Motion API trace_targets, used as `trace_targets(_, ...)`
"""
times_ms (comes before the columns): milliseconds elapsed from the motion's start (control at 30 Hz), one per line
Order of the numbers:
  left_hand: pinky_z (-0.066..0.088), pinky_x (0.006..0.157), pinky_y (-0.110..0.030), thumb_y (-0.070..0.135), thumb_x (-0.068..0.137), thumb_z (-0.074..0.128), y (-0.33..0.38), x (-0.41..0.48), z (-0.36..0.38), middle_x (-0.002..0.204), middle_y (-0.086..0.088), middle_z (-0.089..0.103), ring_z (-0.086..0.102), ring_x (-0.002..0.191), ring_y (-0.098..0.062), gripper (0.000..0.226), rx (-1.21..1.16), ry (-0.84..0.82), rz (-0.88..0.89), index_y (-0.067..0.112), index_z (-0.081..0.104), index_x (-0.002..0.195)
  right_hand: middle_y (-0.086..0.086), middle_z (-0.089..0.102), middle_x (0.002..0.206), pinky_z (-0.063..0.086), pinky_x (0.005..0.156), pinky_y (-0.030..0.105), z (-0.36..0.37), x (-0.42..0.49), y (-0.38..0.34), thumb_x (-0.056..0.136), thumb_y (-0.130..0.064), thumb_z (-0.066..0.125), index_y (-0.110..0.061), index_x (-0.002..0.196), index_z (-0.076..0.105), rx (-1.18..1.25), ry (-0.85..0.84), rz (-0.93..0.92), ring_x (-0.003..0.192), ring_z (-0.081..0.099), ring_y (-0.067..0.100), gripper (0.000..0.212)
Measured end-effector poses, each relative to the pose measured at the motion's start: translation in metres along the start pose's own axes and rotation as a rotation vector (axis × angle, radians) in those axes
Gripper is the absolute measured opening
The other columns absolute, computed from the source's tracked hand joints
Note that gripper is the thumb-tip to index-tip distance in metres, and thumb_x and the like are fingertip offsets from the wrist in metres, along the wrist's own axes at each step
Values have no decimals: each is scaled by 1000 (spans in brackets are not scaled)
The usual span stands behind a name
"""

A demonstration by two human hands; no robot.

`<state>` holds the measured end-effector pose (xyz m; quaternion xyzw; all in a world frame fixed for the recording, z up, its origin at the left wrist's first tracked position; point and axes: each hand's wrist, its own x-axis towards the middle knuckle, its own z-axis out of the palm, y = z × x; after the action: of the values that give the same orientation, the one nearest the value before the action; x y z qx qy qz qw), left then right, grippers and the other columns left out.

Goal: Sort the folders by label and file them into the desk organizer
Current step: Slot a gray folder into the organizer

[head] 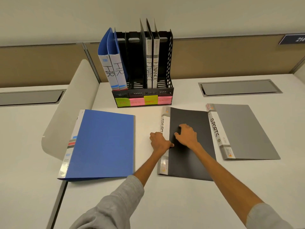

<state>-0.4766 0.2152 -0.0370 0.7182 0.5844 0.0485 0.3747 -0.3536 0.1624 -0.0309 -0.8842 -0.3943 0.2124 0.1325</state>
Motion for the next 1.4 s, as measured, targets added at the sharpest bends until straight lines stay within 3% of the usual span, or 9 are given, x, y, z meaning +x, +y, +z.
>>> trace_targets(167, 53, 86, -31, 17, 69, 87, 0, 2, -7, 131, -12, 54, 57, 114, -27, 76, -338, -57, 28, 9, 41, 129, 10, 53, 135, 47, 98, 48, -7, 1, -8, 93, -37, 56, -11, 136, 45, 46, 17, 42, 122, 52, 31, 51)
trace_targets(433, 54, 85, -27, 21, 74, 83, 24, 0, -33, 129, -4, 57, 57, 103, -14, 67, -517, 7, 270, 19, 43, 128, 18, 57, 129, 43, 94, 45, -63, 23, -47, 97, -50, 39, -8, 130, 46, 86, 151, 109, 118, 53, 38, 54)
trace_targets(667, 47, 57, -4, 28, 79, 79, 43, -15, -59, 109, 23, 54, 61, 90, -2, 57, -543, 43, 444, 36, 43, 122, 21, 50, 136, 41, 97, 50, -131, 24, -80, 92, -67, 34, -14, 144, 32, 213, 320, 54, 122, 50, 42, 74)
trace_targets(833, 60, 72, -23, 23, 83, 73, 87, -20, -111, 113, 24, 60, 63, 99, -1, 53, -587, 156, 687, 37, 45, 125, 23, 46, 139, 40, 100, 54, -240, 22, -126, 84, -78, 38, -33, 152, 12, 266, 525, -73, 124, 48, 46, 85)
trace_targets(900, 61, 74, -29, 19, 85, 70, 85, -25, -113, 114, 27, 60, 64, 100, -2, 52, -590, 195, 739, 34, 45, 128, 20, 53, 131, 42, 99, 51, -254, 12, -132, 85, -72, 46, -36, 148, 19, 257, 526, -134, 119, 52, 42, 78)
trace_targets(1067, 58, 73, -20, 10, 86, 67, 98, -47, -125, 108, 40, 59, 65, 96, 3, 50, -694, 371, 822, 31, 49, 127, 3, 69, 100, 60, 67, 35, -293, -11, -167, 87, -43, 57, -20, 122, 57, 334, 658, -293, 80, 68, 23, 42)
trace_targets(1167, 50, 81, -7, 7, 83, 70, 100, -68, -128, 110, 45, 54, 60, 101, 12, 47, -705, 517, 847, 26, 54, 122, -1, 65, 81, 44, 45, 6, -307, -25, -190, 89, -40, 53, -18, 104, 66, 316, 702, -321, 59, 62, 10, 30)
trace_targets(1300, 53, 88, -14, 6, 80, 74, 94, -89, -142, 114, 25, 59, 63, 105, -1, 50, -743, 566, 775, 23, 58, 124, 1, 68, 75, 46, 36, 14, -311, -40, -215, 87, -35, 52, -14, 92, 66, 329, 621, -373, 51, 65, 13, 26)
trace_targets(1400, 55, 87, -17, 5, 78, 76, 79, -105, -153, 112, 30, 59, 64, 103, 5, 53, -769, 544, 717, 26, 58, 124, 6, 69, 73, 49, 37, 20, -306, -46, -228, 88, -30, 52, -6, 82, 62, 286, 522, -393, 50, 67, 19, 26)
